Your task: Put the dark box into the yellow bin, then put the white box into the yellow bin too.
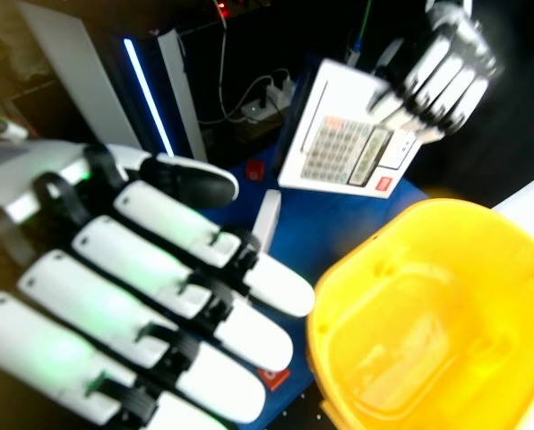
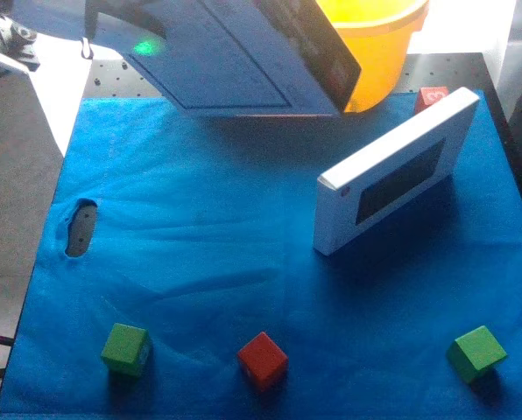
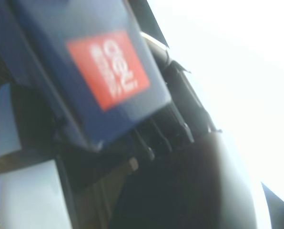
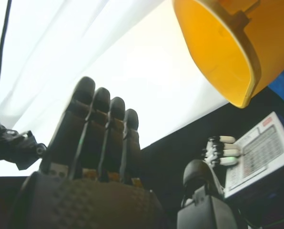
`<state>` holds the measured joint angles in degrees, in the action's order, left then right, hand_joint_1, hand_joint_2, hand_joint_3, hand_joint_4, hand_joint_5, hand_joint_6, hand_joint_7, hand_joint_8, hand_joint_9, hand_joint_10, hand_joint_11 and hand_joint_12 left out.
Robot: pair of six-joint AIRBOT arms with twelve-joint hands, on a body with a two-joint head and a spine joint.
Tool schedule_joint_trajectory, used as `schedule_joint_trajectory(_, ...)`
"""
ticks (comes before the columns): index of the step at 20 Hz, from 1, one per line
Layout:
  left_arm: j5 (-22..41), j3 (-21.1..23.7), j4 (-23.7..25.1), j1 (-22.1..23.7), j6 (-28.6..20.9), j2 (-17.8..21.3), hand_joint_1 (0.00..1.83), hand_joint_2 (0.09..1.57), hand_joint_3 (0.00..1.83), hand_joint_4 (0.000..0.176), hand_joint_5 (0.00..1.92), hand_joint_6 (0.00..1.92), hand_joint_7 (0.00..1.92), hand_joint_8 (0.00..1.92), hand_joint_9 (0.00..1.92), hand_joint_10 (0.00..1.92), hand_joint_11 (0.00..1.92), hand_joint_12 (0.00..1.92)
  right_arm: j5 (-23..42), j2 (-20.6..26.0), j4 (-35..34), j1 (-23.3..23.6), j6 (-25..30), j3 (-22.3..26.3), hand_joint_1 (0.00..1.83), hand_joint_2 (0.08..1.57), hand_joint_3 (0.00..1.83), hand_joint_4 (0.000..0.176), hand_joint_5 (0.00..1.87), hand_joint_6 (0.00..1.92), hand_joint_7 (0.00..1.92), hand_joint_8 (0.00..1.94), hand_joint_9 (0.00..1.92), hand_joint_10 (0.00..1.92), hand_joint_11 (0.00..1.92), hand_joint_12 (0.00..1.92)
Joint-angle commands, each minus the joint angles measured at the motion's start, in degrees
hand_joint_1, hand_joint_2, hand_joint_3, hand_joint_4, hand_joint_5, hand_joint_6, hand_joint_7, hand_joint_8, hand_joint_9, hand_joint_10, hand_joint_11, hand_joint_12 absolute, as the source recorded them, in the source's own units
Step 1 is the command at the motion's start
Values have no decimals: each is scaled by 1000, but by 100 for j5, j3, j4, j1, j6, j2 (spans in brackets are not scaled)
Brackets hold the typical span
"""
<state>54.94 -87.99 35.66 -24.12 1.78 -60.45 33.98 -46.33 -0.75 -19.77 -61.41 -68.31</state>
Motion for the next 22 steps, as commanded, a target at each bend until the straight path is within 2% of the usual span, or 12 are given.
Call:
schedule_joint_trajectory(1, 518, -42, -536, 136, 9, 17, 1489, 1101, 8, 0, 860, 948, 873, 1057, 965, 1089, 943, 1411, 683, -27, -59, 108, 4, -33, 0, 1090, 0, 0, 407, 0, 486, 0, 506, 0, 517, 3)
schedule_joint_trajectory(3, 476, -158, -654, 271, 129, -52, 1493, 1126, 0, 0, 707, 1115, 828, 1147, 964, 1160, 953, 1355, 683, -63, -59, 108, 4, -54, 0, 1084, 0, 0, 412, 3, 500, 6, 517, 5, 521, 4)
schedule_joint_trajectory(5, 393, -324, -760, 343, 158, -167, 1484, 1124, 0, 0, 766, 1101, 809, 1149, 909, 1191, 1020, 1284, 683, -105, -59, 108, 4, -74, 0, 1079, 0, 0, 408, 1, 505, 7, 516, 4, 516, 2)
schedule_joint_trajectory(9, 293, -744, -1128, 345, 207, -492, 1493, 1082, 0, 0, 934, 850, 901, 946, 1017, 1007, 989, 1359, 684, -214, -59, 108, 4, -123, 14, 1055, 0, 0, 388, 2, 475, 1, 485, 1, 481, 2)
schedule_joint_trajectory(11, 270, -945, -1208, 402, 208, -660, 1489, 1108, 2, 0, 807, 1048, 844, 1037, 978, 1038, 977, 1386, 686, -272, -59, 108, 4, -150, 42, 1024, 0, 0, 388, 1, 473, 0, 479, 0, 478, 1)
schedule_joint_trajectory(14, 167, -1235, -1328, 444, 207, -898, 1496, 1070, 0, 0, 971, 833, 947, 917, 1030, 928, 984, 1375, 692, -340, -59, 108, 5, -173, 43, 1017, 0, 0, 402, 5, 459, 0, 468, 0, 450, 0)
schedule_joint_trajectory(15, 102, -1311, -1347, 462, 210, -958, 1499, 1053, 0, 0, 1017, 746, 1026, 795, 1097, 842, 961, 1402, 692, -355, -59, 108, 5, -175, 36, 1043, 3, 0, 406, 5, 453, 0, 464, 0, 447, 0)
schedule_joint_trajectory(16, 67, -1371, -1372, 476, 210, -998, 1417, 1040, 1, 0, 1064, 751, 1177, 656, 1032, 952, 752, 1240, 693, -362, -59, 108, 5, -175, 25, 1049, 5, 0, 406, 4, 454, 1, 465, 1, 449, 1)
schedule_joint_trajectory(17, 43, -1409, -1429, 509, 210, -1012, 1304, 1022, 0, 0, 1144, 634, 1233, 636, 954, 623, 586, 1194, 694, -368, -59, 108, 5, -174, 4, 1057, 7, 0, 408, 4, 461, 3, 469, 2, 456, 5)
schedule_joint_trajectory(18, 35, -1416, -1521, 518, 206, -1002, 1368, 1052, 1, 0, 1134, 612, 1139, 773, 941, 1047, 643, 1270, 694, -373, -59, 108, 5, -172, 0, 1071, 12, 0, 414, 6, 459, 2, 466, 1, 453, 3)
schedule_joint_trajectory(19, 40, -1405, -1581, 535, 198, -982, 1380, 1085, 0, 0, 1077, 740, 999, 915, 923, 1204, 675, 1271, 694, -374, -59, 108, 5, -172, 0, 1079, 11, 0, 440, 12, 485, 10, 491, 10, 483, 17)
schedule_joint_trajectory(22, 20, -1314, -1711, 580, 140, -905, 1379, 1098, 3, 0, 944, 986, 949, 911, 1000, 1129, 755, 1239, 694, -376, -60, 108, 7, -166, 0, 1082, 8, 0, 456, 13, 508, 15, 516, 16, 509, 29)
